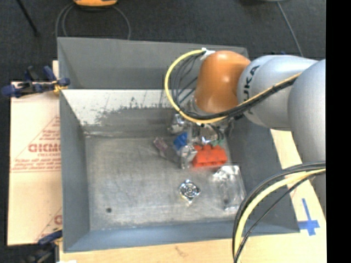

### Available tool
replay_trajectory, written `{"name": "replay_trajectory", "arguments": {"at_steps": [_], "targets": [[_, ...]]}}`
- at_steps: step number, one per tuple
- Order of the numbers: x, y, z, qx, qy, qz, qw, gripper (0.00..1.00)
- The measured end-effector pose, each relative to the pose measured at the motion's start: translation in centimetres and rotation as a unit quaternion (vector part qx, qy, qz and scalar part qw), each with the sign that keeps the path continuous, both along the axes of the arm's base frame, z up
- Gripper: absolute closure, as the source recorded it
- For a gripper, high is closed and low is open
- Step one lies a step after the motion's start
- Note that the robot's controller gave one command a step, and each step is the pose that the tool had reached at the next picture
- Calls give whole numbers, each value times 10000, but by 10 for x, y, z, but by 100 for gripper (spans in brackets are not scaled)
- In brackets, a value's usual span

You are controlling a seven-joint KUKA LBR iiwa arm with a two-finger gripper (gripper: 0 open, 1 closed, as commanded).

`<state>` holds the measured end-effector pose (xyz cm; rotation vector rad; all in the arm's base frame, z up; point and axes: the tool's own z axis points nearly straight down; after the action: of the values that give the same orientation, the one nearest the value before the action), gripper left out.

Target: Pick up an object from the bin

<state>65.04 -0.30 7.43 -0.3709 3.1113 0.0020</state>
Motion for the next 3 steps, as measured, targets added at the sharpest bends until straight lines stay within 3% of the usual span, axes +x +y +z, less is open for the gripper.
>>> {"name": "replay_trajectory", "arguments": {"at_steps": [1,2,3], "targets": [[2,0,3,3,-39,-25,10000,100],[-6,0,100,-13,-29,-41,10000,100],[-8,0,95,-1,16,-58,10000,0]]}}
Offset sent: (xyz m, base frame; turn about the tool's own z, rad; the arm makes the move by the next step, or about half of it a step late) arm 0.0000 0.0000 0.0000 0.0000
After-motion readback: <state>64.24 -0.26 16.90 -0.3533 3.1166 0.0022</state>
